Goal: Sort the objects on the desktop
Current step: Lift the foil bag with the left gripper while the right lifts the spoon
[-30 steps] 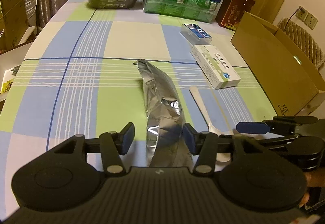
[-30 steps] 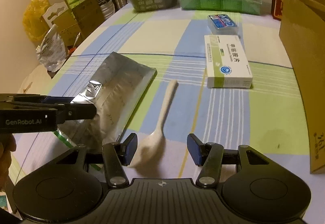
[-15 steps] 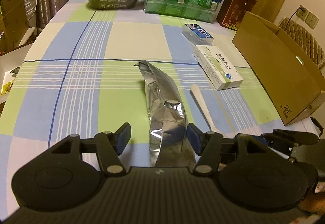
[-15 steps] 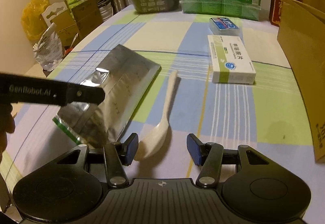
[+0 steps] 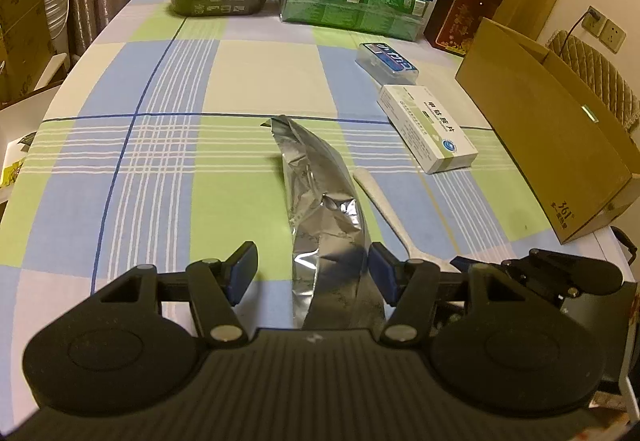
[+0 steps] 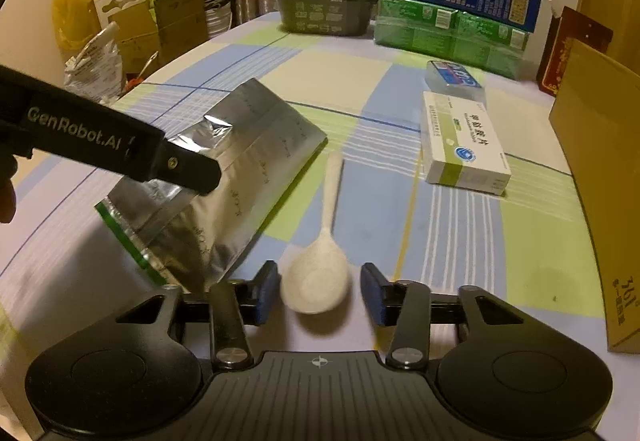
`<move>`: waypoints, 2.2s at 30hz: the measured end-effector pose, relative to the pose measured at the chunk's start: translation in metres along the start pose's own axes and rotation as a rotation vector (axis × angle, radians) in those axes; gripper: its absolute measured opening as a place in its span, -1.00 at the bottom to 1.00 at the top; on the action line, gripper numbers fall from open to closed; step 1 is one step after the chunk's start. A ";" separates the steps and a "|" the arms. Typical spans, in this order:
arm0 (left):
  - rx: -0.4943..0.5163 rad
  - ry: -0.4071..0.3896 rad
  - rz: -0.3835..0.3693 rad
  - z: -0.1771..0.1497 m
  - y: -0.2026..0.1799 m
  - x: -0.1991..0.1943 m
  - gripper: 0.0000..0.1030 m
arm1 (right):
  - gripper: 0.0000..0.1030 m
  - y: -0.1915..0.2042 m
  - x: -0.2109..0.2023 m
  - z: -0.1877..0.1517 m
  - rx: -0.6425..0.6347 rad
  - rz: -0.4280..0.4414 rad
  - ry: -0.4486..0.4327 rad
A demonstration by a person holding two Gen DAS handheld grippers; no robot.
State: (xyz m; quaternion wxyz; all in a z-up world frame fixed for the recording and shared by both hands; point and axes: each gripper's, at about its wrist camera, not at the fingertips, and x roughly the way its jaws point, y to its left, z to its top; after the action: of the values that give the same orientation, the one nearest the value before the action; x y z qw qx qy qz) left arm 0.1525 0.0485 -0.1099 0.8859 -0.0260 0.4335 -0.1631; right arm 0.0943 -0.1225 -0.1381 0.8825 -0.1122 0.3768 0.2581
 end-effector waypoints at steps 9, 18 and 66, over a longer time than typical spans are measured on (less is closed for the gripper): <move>0.006 0.014 -0.012 -0.001 -0.002 0.004 0.09 | -0.44 -0.007 -0.003 0.002 0.041 -0.015 -0.006; -0.030 0.064 -0.058 0.011 -0.003 0.026 0.09 | -0.44 -0.021 -0.004 0.007 0.077 -0.071 -0.020; 0.075 0.098 0.034 0.020 -0.029 0.017 -0.30 | -0.44 -0.029 -0.022 0.017 0.114 -0.066 -0.085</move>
State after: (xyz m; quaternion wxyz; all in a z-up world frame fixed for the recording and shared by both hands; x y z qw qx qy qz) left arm 0.1702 0.0134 -0.1045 0.8667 0.0225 0.4701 -0.1654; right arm 0.1078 -0.1483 -0.1102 0.9108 -0.0630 0.3490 0.2115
